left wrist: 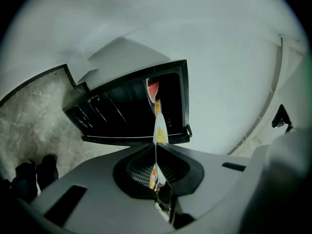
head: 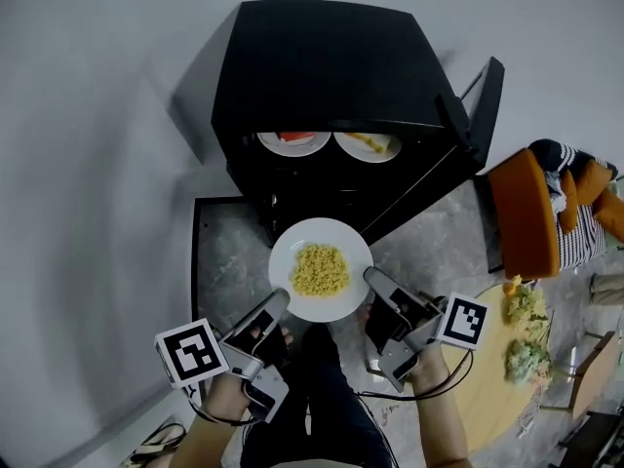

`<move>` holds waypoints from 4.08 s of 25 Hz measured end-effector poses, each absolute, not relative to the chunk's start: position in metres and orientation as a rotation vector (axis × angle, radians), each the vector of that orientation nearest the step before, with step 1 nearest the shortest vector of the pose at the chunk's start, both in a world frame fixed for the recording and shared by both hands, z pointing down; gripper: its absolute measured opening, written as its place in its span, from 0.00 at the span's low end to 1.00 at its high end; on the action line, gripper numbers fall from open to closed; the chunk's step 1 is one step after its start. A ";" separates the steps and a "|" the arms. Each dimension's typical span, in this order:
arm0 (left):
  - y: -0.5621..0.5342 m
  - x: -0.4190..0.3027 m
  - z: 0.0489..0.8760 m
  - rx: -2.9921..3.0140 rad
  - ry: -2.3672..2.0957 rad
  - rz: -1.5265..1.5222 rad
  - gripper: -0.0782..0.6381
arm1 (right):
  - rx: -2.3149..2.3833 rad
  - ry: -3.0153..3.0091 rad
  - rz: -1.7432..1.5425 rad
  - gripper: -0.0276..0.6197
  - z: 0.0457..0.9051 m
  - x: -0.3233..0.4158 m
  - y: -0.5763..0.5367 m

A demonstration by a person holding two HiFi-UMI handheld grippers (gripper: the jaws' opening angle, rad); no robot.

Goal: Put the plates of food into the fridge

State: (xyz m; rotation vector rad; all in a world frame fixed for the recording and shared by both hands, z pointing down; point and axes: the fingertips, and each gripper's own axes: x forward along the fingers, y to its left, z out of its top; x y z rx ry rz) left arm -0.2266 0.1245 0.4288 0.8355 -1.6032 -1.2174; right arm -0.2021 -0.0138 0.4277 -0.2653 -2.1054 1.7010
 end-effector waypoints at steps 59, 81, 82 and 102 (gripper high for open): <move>0.035 -0.408 0.672 0.753 -1.569 -1.739 0.13 | 0.065 -2.592 1.088 0.11 0.665 -0.405 -0.115; 0.028 -0.443 0.678 0.751 -1.569 -1.820 0.13 | -0.395 -3.033 0.045 0.07 0.667 -0.376 -0.010; 0.028 -0.444 0.678 0.754 -1.570 -1.823 0.13 | -0.393 -3.027 0.038 0.07 0.669 -0.378 -0.010; 0.052 -0.420 0.671 1.018 -1.814 -1.677 0.13 | -0.289 -3.027 0.175 0.06 0.676 -0.431 -0.025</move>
